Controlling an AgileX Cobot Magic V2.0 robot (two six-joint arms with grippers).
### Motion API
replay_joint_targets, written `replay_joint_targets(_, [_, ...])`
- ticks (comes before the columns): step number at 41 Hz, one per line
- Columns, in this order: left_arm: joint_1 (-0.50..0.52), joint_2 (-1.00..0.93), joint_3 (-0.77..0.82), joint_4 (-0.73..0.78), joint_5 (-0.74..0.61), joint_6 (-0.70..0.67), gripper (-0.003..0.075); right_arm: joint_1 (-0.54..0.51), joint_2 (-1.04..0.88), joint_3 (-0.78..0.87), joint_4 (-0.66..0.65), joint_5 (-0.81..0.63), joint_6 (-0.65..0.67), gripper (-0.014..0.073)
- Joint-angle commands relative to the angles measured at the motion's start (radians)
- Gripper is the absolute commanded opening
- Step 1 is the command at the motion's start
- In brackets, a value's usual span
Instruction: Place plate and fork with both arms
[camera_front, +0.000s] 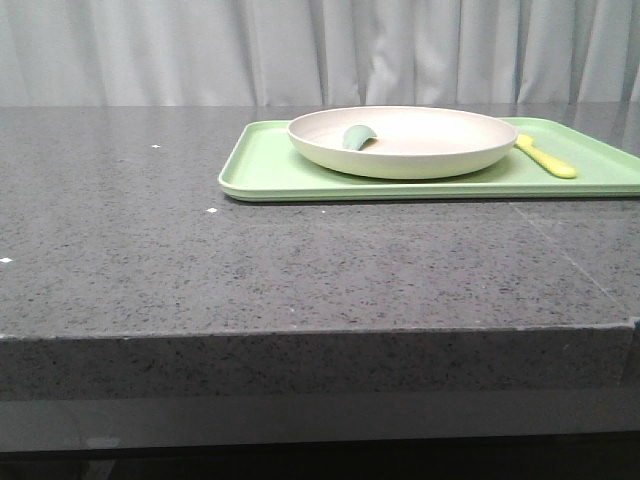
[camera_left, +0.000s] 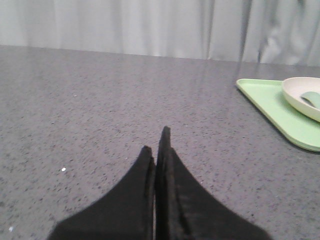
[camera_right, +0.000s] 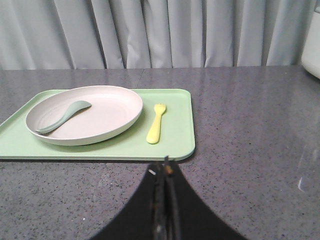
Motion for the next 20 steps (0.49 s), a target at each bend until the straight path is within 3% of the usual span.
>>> replay_joint_targets(1, [0.039, -0.047, 0.026, -0.019, -0.095, 0.0, -0.0018, -0.003, 0.01, -0.025, -0.009, -0.087, -0.009, -0.0067])
replay_joint_targets(10, [0.047, -0.142, 0.135, -0.019, -0.123, 0.0, -0.0018, -0.003, 0.01, -0.025, -0.009, -0.086, -0.009, -0.0067])
replay_joint_targets(20, [0.047, -0.145, 0.137, -0.019, -0.143, 0.0, -0.0018, -0.003, 0.01, -0.025, -0.009, -0.086, -0.009, -0.0067])
